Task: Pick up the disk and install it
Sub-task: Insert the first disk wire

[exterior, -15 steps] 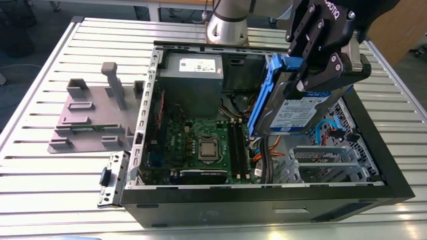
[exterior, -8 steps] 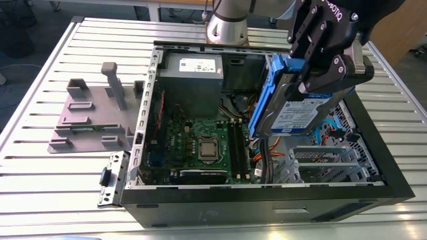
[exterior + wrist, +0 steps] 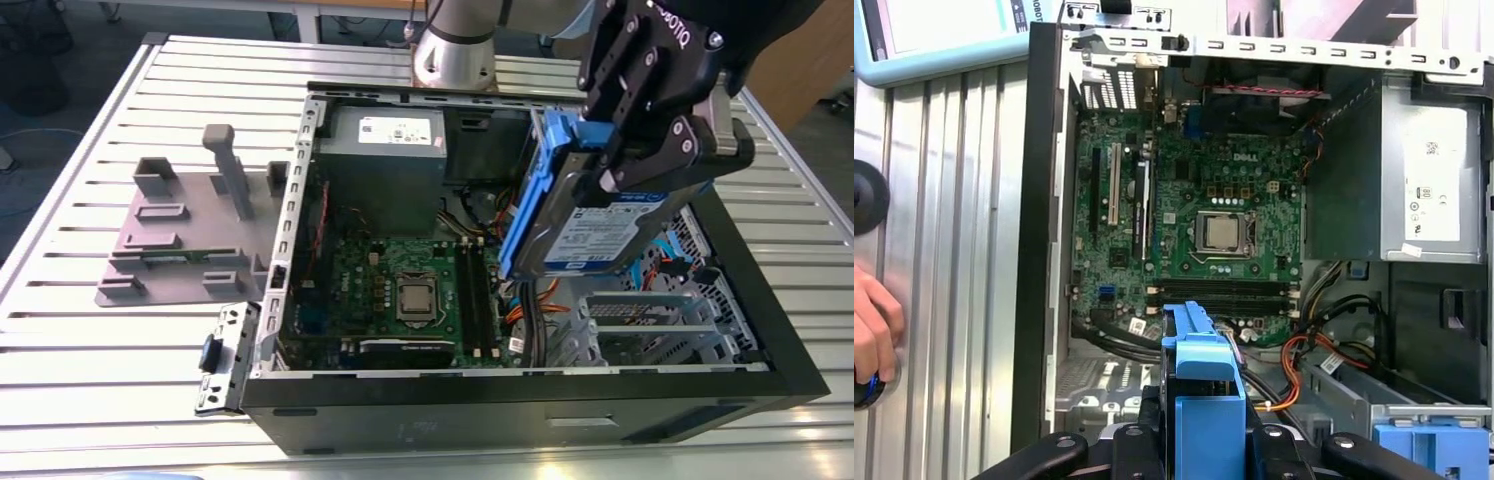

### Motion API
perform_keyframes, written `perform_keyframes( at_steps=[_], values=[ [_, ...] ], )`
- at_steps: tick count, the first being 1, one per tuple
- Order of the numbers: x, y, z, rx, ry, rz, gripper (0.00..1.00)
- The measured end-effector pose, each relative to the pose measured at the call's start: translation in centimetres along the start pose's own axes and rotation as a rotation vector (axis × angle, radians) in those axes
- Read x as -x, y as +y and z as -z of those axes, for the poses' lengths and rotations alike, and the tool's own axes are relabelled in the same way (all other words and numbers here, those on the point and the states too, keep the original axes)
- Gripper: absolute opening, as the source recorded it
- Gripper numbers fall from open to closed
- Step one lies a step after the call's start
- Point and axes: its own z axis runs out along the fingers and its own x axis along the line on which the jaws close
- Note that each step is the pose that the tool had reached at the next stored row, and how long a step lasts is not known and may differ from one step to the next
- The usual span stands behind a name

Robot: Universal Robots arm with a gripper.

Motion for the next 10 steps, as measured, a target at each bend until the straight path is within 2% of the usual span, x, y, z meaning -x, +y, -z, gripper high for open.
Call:
perform_keyframes(
  at_steps=[10],
  values=[
    [-0.33, -0.17, 0.01, 0.0000, 0.0002, 0.000, 0.37]
  ],
)
